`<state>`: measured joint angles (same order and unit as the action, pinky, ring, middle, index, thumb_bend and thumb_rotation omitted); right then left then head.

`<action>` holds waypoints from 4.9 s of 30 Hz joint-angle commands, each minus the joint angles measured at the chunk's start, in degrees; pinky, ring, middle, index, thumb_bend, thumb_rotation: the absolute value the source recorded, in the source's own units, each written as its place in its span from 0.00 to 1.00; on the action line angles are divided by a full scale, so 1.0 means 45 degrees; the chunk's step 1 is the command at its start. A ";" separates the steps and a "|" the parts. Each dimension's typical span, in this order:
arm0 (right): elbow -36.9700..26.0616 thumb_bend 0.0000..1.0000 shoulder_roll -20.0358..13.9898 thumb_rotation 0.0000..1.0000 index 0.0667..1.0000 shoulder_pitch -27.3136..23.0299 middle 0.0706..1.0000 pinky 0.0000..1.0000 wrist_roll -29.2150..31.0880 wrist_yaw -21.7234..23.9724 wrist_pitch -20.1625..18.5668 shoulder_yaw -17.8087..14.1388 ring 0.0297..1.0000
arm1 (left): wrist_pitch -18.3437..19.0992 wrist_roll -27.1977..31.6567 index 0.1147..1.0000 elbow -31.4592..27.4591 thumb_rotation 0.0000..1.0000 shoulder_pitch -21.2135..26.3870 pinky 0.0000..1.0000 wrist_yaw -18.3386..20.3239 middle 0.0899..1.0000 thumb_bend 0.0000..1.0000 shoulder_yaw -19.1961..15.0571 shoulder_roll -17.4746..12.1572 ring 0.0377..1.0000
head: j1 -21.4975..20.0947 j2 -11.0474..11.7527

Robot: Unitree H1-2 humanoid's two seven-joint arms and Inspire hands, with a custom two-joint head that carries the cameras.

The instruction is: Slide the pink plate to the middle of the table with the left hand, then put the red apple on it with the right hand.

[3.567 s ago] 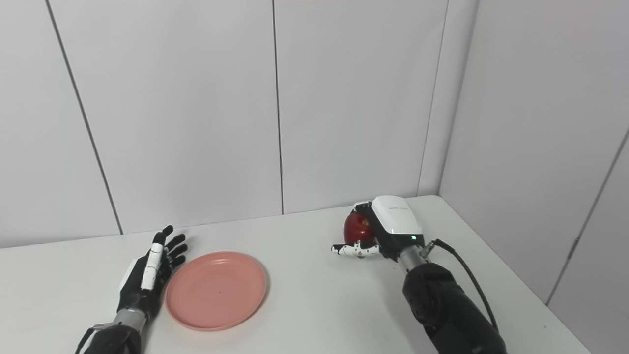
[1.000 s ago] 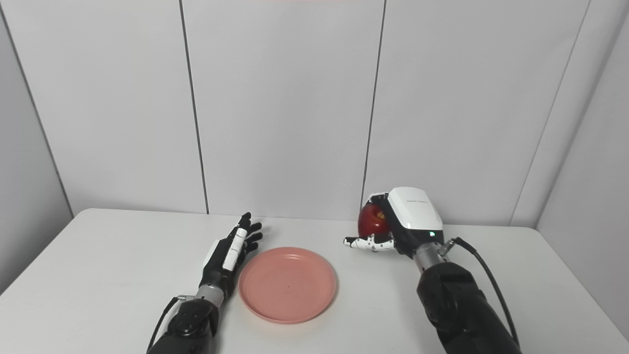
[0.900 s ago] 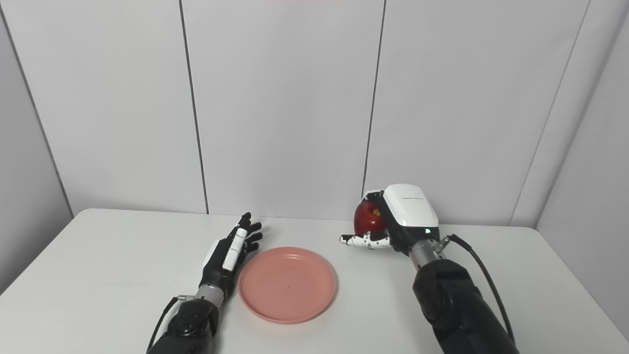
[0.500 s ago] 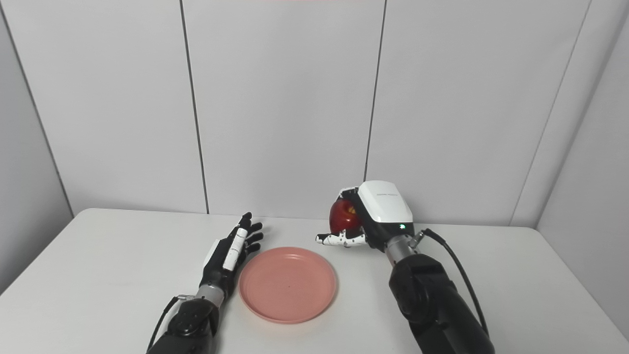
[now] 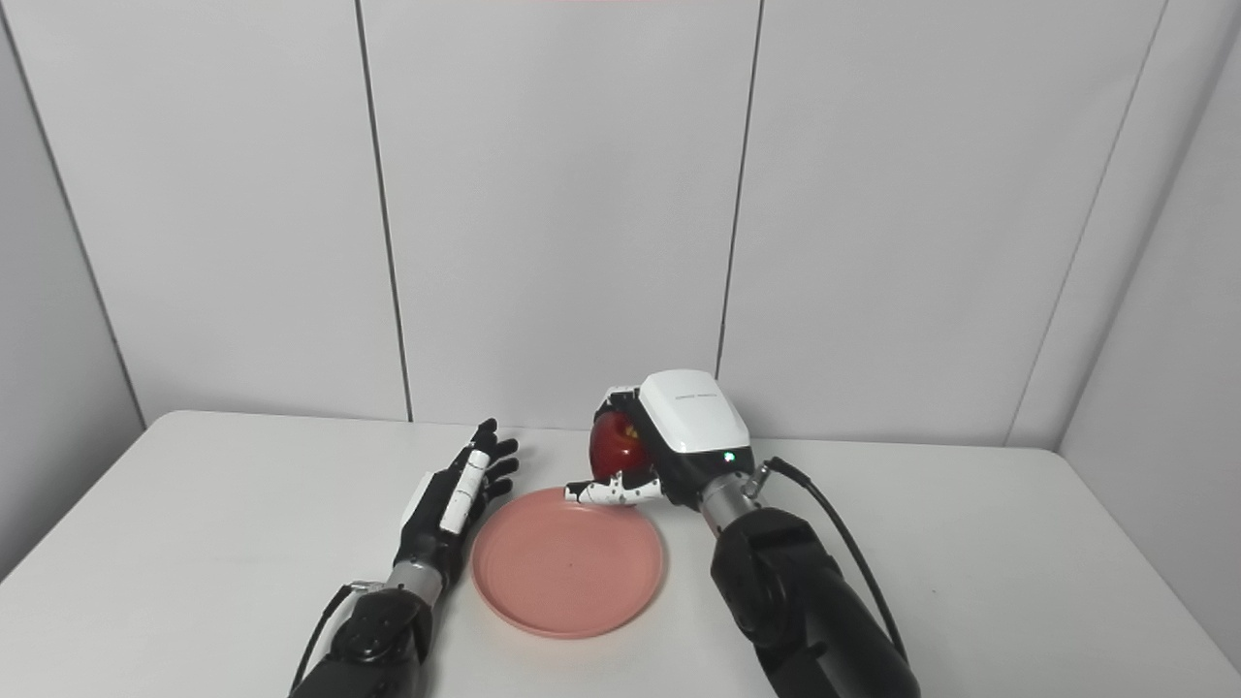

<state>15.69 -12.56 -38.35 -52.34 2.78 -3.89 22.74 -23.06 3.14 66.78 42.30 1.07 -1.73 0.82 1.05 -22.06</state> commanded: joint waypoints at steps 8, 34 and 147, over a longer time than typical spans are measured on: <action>0.0509 0.50 0.0510 0.51 0.44 -0.1194 0.26 0.16 -0.0153 -0.0506 0.0027 0.0156 0.21 | 0.0999 -0.0109 0.92 0.0885 0.91 -0.0927 0.83 -0.0278 0.87 0.82 0.0022 -0.0056 0.87 | 0.0095 -0.0060; 0.4354 0.51 0.1328 0.39 0.31 -0.1638 0.19 0.11 0.0239 -0.2221 0.0275 0.0953 0.14 | 0.0975 -0.0009 0.91 0.0976 0.90 -0.0870 0.84 -0.0416 0.87 0.80 -0.0013 0.0089 0.87 | 0.0303 -0.0083; 0.8687 0.95 0.2669 1.00 0.97 -0.0083 0.95 1.00 1.3848 -0.0917 0.4672 -0.7295 0.97 | -0.0838 -0.0520 1.00 0.0621 1.00 -0.0782 1.00 -0.1848 1.00 0.83 -0.0062 0.0013 1.00 | 0.0114 -0.0132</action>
<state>53.80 -0.31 -38.45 8.99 -0.69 16.92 -9.37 -25.70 1.71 66.88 42.58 -6.58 -2.21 1.52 1.49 -22.59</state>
